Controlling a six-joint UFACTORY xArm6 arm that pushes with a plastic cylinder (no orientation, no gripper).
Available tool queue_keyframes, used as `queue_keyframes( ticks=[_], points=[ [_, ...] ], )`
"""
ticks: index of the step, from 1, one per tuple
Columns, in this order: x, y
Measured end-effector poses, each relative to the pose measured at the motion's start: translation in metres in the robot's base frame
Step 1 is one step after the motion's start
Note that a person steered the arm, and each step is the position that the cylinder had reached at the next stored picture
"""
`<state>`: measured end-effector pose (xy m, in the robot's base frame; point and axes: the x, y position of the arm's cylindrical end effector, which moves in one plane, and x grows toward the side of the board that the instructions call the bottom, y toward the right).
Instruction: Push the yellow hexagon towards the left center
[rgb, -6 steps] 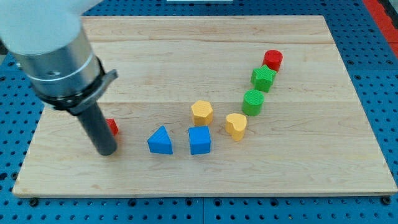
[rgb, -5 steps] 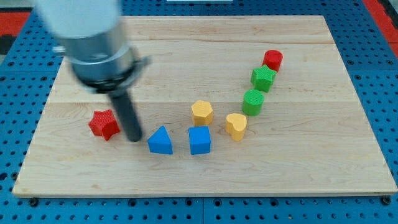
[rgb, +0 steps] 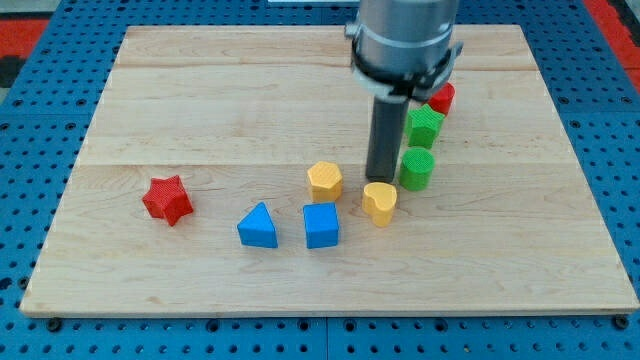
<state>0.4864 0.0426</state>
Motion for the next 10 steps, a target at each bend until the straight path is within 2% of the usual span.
queue_keyframes(
  ticks=[1,2,3,4,5,6,7,8,10],
  points=[
    [0.007,-0.072],
    [-0.029,-0.133],
    [-0.053,-0.143],
    [-0.061,-0.102],
    [-0.082,-0.152],
    [-0.071,-0.172],
    [-0.052,-0.137],
    [-0.052,-0.154],
    [0.0,-0.209]
  ],
)
